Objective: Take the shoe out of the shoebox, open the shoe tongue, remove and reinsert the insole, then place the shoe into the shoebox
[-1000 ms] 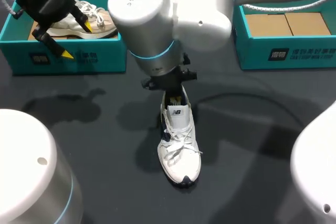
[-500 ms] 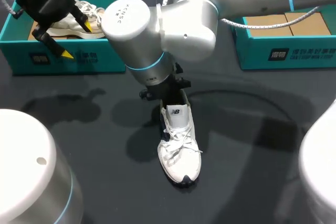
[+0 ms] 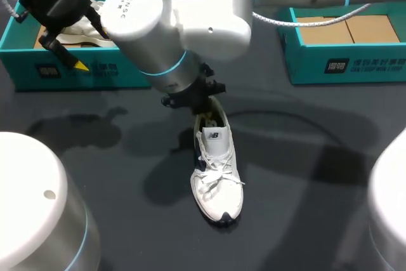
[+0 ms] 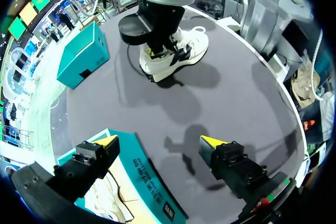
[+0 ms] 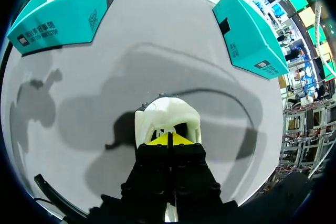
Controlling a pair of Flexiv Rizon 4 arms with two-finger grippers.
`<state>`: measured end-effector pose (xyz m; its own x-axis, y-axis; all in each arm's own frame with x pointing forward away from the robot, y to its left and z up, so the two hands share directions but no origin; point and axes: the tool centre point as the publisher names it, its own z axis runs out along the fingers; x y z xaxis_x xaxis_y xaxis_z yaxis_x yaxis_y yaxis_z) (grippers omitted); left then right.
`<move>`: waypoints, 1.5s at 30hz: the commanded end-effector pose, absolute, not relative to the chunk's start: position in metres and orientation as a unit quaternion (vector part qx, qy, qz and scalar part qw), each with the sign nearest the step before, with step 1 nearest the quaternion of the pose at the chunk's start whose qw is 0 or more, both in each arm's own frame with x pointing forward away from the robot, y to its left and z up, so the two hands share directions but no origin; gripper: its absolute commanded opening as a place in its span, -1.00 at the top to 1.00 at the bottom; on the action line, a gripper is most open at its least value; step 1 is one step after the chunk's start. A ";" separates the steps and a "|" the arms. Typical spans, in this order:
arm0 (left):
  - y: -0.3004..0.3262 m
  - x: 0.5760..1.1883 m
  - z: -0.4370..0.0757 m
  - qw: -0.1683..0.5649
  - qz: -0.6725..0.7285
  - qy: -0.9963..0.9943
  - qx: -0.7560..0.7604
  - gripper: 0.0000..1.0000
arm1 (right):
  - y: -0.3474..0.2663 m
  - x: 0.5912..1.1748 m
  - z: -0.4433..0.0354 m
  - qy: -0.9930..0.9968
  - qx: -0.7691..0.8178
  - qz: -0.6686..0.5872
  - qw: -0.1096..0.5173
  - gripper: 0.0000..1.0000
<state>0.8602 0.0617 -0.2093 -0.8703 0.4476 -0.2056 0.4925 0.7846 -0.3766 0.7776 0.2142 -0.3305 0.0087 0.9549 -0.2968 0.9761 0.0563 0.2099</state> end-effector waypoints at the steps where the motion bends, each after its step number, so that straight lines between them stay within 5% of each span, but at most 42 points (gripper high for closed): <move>1: 0.062 0.860 -0.209 0.053 -0.213 0.943 0.250 -1.00 | 0.193 0.785 -0.346 0.714 0.689 0.009 0.122 1.00; 21: 0.062 0.860 -0.209 0.053 -0.213 0.943 0.250 -1.00 | 0.223 0.754 -0.407 0.732 0.669 -0.085 0.100 1.00; 32: 0.062 0.860 -0.209 0.053 -0.213 0.943 0.250 -1.00 | 0.208 0.756 -0.349 0.735 0.662 -0.063 0.129 1.00; 45: 0.062 0.860 -0.209 0.053 -0.213 0.943 0.250 -1.00 | 0.183 0.756 -0.379 0.752 0.648 -0.074 0.089 1.00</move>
<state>0.8602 0.0617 -0.2095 -0.8703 0.4474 -0.2057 0.4924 0.7847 -0.3765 0.7566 0.1877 -0.3651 -0.1385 0.9514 -0.2751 0.9890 0.1473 0.0115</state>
